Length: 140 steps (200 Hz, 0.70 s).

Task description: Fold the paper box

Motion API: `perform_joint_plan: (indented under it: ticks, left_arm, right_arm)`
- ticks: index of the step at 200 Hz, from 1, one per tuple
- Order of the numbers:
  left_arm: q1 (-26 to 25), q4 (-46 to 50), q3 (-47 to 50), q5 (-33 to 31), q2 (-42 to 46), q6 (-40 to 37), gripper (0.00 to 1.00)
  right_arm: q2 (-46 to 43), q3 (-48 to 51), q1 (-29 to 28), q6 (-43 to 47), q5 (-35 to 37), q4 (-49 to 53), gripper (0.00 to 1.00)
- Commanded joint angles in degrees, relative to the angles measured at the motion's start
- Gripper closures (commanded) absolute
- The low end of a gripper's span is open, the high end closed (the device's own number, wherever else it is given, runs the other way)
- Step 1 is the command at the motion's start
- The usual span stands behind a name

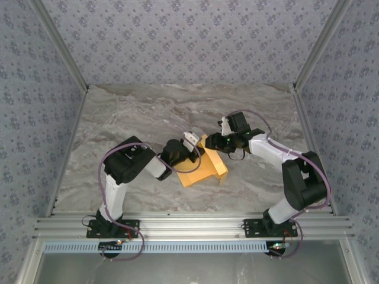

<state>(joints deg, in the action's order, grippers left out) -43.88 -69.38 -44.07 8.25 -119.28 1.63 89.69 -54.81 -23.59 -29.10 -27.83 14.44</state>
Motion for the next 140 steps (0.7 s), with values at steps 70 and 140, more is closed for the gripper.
perform_joint_plan:
  ticks: [70,140]
  left_arm:
    - [-0.5,-1.1,-2.5,1.0,-1.4,1.3,0.83]
    - [-8.2,4.6,0.4,-13.1,0.6,-10.6,0.93]
  right_arm:
    - [2.1,-0.4,0.7,0.6,-0.9,1.6,0.52]
    - [-0.3,1.1,0.6,0.2,-1.1,2.3,0.52]
